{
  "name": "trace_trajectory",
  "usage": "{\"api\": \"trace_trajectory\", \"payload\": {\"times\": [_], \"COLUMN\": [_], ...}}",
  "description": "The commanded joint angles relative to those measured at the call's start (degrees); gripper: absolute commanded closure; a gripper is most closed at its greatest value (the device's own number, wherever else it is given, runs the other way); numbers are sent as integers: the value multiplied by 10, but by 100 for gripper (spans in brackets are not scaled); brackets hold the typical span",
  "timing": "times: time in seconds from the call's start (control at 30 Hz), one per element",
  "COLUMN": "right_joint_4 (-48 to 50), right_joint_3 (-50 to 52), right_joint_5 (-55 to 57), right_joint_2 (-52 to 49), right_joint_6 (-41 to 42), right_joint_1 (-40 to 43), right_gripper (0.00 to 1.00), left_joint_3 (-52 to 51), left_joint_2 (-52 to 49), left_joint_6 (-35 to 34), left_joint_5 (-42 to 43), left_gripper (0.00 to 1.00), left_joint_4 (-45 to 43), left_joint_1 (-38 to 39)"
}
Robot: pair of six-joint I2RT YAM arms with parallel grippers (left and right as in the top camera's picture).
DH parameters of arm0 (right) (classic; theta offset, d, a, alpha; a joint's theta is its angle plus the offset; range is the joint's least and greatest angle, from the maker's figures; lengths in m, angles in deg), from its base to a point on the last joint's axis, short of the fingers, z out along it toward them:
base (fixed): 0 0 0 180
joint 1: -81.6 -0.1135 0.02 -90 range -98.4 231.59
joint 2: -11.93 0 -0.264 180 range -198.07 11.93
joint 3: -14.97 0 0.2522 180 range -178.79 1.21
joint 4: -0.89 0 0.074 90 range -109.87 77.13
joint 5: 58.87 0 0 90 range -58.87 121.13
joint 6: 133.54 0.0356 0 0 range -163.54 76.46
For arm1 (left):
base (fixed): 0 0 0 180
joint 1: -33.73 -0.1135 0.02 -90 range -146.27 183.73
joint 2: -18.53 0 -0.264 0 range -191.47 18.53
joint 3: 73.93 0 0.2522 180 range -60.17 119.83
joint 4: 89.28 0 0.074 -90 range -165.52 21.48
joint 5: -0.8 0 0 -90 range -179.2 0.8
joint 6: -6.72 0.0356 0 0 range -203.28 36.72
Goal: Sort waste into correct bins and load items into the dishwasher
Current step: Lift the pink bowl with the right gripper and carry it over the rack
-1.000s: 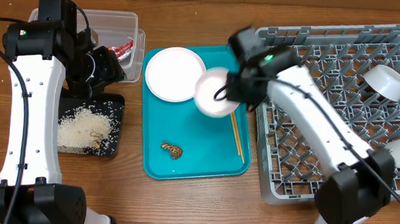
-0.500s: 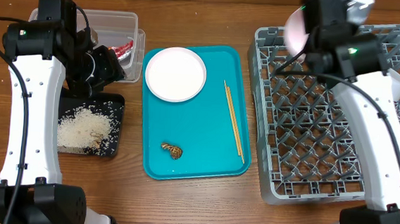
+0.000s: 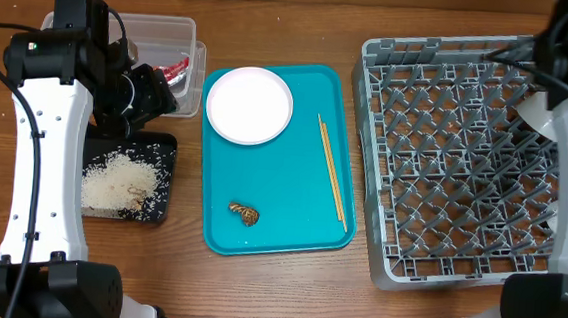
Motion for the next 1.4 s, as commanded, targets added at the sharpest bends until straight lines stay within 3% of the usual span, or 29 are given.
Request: {"api": "trace_trajectory", "payload": {"times": [0.0,0.6,0.83,1.17,1.37], "right_joint_4": [5,8,7,-112,-99], "right_joint_3": [-9,3,9,49,101], "right_joint_5": [4,14,116,161,164], "right_joint_2": [-11,-59,-100,-181,-192], "right_joint_6": [-71,-100,-95,73,92], "right_joint_1": [10,16,16,13,-7], "right_gripper": [96,96,96,96,96], "left_joint_3": [14,14,14,14,14], "left_joint_2": [13,13,13,13,13], "left_joint_6": [-6,-6,-6,-6,-6], "left_joint_5": [-8,-8,-8,-8,-7], "left_gripper": [32,30,30,30,30], "left_joint_4": [-6,-15,-15,-15,-15], "left_joint_1": [3,3,3,3,4]}}
